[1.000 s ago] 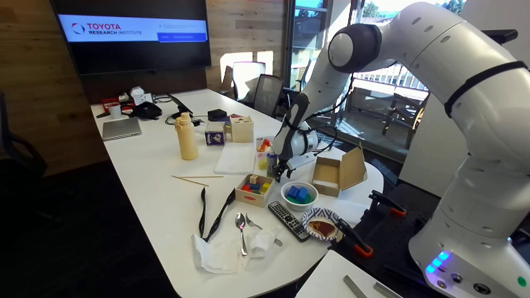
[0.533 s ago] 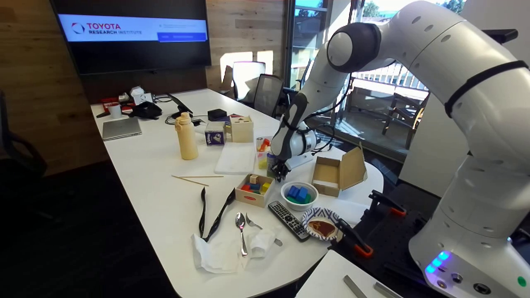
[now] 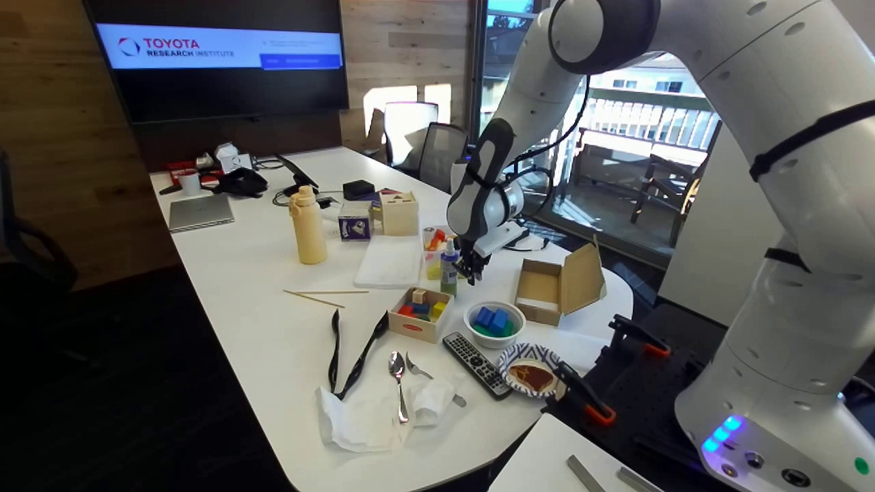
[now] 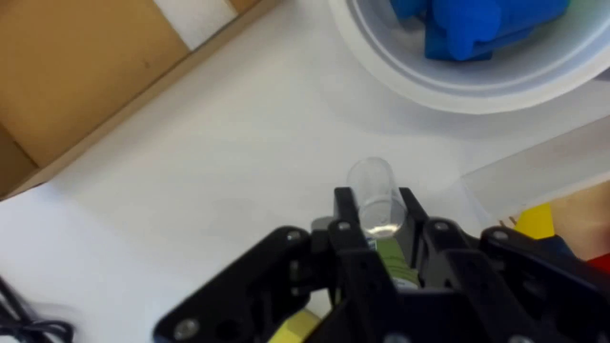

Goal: Pick up the clear cap and put it on the blue bottle

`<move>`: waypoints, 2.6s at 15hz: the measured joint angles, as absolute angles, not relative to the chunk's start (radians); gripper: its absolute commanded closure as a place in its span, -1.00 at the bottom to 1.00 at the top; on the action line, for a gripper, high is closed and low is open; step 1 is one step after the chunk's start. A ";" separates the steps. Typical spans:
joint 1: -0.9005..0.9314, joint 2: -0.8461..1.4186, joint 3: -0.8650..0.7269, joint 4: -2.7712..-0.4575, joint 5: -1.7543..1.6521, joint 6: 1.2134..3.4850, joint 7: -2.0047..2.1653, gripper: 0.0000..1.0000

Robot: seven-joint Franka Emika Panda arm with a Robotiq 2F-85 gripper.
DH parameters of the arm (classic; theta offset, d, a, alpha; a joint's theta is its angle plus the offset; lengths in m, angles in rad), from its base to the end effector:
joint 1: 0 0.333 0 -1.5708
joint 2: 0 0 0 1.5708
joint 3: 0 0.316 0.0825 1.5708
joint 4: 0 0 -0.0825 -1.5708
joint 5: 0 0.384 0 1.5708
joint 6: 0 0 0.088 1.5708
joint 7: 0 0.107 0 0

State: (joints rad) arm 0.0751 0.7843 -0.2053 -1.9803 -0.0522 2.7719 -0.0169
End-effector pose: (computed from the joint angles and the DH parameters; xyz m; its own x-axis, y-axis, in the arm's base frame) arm 0.5872 -0.0774 0.0740 1.0000 -0.0039 0.0075 -0.0051 -0.9865 0.1635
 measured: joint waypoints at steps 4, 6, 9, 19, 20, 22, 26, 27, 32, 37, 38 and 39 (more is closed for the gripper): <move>0.127 0.585 -0.243 -2.100 -0.147 2.738 0.009 0.87; 0.125 0.503 -0.241 -2.125 -0.173 2.737 0.009 0.87; 0.100 0.431 -0.223 -2.123 -0.179 2.737 0.006 0.87; -0.076 0.513 -0.052 -1.956 -0.092 2.651 -0.114 0.87; -0.082 0.533 -0.045 -1.935 -0.090 2.639 -0.117 0.87; -0.087 0.572 -0.037 -1.895 -0.089 2.616 -0.117 0.87; -0.088 0.640 -0.029 -1.824 -0.088 2.584 -0.117 0.87; -0.088 0.655 -0.028 -1.808 -0.088 2.578 -0.117 0.87; -0.099 0.698 -0.019 -1.756 -0.088 2.570 -0.118 0.87; -0.112 0.714 -0.006 -1.734 -0.073 2.549 -0.137 0.87; -0.114 0.716 -0.005 -1.732 -0.068 2.539 -0.140 0.87; -0.116 0.719 -0.005 -1.729 -0.061 2.530 -0.147 0.87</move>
